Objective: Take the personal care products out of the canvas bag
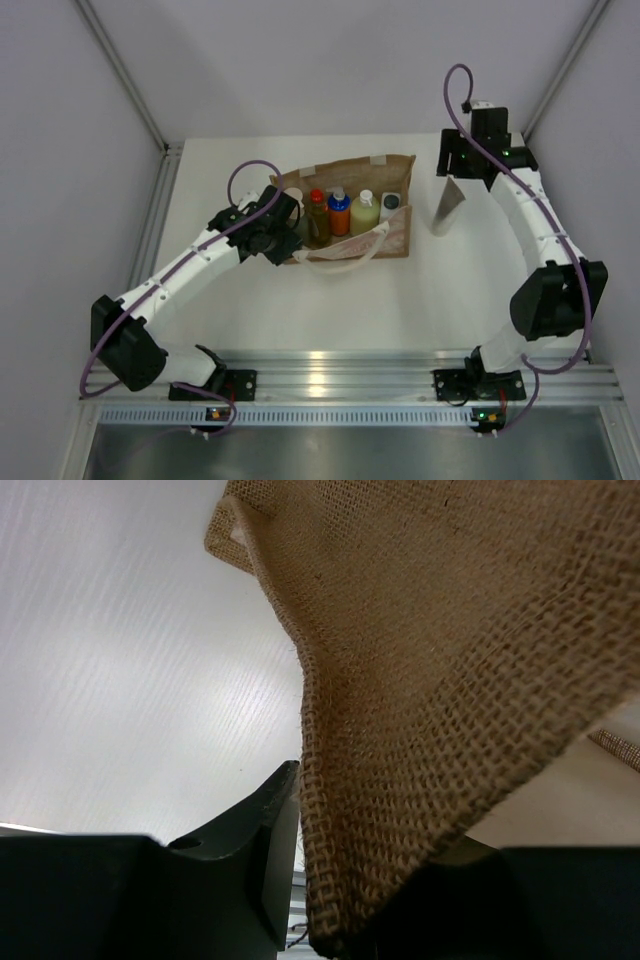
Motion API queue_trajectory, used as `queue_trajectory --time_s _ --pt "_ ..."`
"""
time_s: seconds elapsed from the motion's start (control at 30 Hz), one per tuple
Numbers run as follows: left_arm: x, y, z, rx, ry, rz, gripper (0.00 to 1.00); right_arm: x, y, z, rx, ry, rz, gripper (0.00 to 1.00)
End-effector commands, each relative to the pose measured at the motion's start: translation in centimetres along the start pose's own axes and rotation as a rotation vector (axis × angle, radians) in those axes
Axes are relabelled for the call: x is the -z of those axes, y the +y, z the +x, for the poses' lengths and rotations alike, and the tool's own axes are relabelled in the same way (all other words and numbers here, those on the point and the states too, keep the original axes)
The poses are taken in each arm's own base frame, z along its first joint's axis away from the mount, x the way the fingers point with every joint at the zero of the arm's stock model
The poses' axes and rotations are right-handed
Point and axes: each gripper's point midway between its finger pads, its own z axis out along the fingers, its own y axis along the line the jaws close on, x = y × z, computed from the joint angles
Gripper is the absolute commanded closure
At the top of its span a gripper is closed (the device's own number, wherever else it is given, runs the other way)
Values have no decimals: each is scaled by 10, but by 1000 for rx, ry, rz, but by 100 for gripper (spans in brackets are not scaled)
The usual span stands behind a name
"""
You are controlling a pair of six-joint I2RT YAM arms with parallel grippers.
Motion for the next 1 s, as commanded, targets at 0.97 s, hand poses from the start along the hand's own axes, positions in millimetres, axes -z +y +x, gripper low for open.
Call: queue_trajectory --time_s 0.97 --pt "-9 10 7 -161 37 -46 69 49 201 45 325 3 -291 38"
